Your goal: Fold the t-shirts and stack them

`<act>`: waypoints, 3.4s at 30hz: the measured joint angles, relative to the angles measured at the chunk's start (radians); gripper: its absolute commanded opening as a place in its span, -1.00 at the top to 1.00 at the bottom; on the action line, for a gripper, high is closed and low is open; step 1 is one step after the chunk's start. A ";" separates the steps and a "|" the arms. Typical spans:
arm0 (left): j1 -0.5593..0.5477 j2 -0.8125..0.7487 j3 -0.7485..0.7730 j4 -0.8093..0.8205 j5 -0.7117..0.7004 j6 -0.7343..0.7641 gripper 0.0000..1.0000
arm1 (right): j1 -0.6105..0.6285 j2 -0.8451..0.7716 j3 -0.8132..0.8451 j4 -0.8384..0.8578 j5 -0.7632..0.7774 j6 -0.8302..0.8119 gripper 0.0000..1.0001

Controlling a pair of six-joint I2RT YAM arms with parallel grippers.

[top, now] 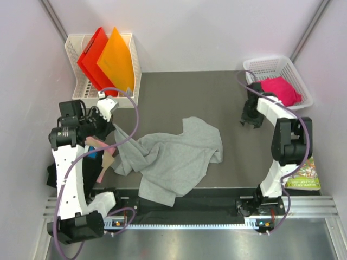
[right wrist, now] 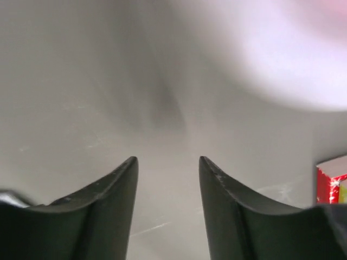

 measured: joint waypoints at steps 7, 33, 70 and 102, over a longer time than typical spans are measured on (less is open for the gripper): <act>-0.029 0.032 -0.033 0.012 -0.013 -0.003 1.00 | 0.485 -0.080 0.095 -0.015 0.121 -0.056 -0.22; -0.087 0.141 -0.161 0.119 -0.146 -0.052 1.00 | 1.485 -0.232 -0.117 -0.006 -0.061 -0.031 -0.21; -0.125 0.044 -0.167 0.109 -0.229 -0.100 1.00 | 1.499 -0.027 -0.211 0.328 -0.118 -0.063 0.91; -0.229 0.027 0.172 -0.180 -0.323 0.023 1.00 | 1.079 -0.772 0.255 -0.176 0.494 -0.154 1.00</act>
